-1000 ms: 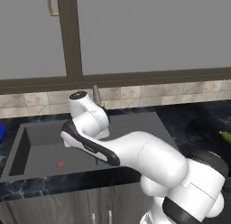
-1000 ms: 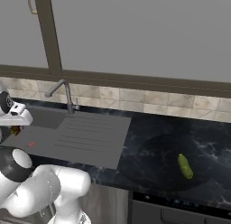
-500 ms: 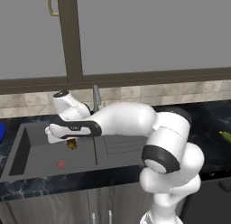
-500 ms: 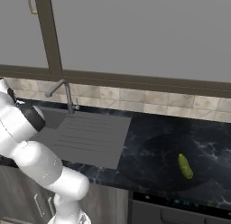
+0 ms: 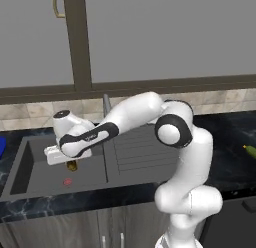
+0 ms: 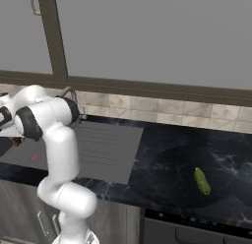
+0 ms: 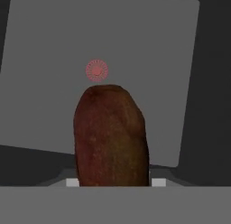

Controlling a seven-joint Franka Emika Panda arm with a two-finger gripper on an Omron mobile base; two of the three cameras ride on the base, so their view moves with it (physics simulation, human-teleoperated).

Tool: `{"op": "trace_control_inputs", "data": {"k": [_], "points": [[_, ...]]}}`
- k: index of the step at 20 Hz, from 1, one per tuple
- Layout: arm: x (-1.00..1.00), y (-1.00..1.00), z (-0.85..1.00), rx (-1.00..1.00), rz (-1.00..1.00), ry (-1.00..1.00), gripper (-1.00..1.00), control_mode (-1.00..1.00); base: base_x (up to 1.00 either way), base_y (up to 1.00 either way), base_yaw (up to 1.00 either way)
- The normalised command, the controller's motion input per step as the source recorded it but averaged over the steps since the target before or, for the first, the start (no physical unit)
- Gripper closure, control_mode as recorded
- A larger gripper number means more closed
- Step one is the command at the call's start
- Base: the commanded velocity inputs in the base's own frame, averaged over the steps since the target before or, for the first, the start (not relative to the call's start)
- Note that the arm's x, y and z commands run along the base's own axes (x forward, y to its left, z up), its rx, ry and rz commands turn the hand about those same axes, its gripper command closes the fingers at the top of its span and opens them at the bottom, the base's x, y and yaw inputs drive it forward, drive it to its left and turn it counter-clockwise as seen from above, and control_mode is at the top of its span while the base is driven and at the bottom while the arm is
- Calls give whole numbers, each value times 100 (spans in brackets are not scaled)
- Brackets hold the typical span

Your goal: Pick up all produce items and place them in the sink. Turn on the sink faucet to wash them. Then turn the sink off and put them in the tray.

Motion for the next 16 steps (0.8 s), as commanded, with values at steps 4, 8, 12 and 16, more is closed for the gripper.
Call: {"op": "trace_control_inputs", "data": {"k": [4,8,12,16], "points": [[33,31,-20,-1,-1,0,100,-100,0,0,0],[24,19,-11,-1,-4,0,100,-100,0,0,0],[28,2,-13,-1,-6,0,100,-100,0,0,0],[23,0,-32,0,-5,0,100,-100,0,0,0]]}}
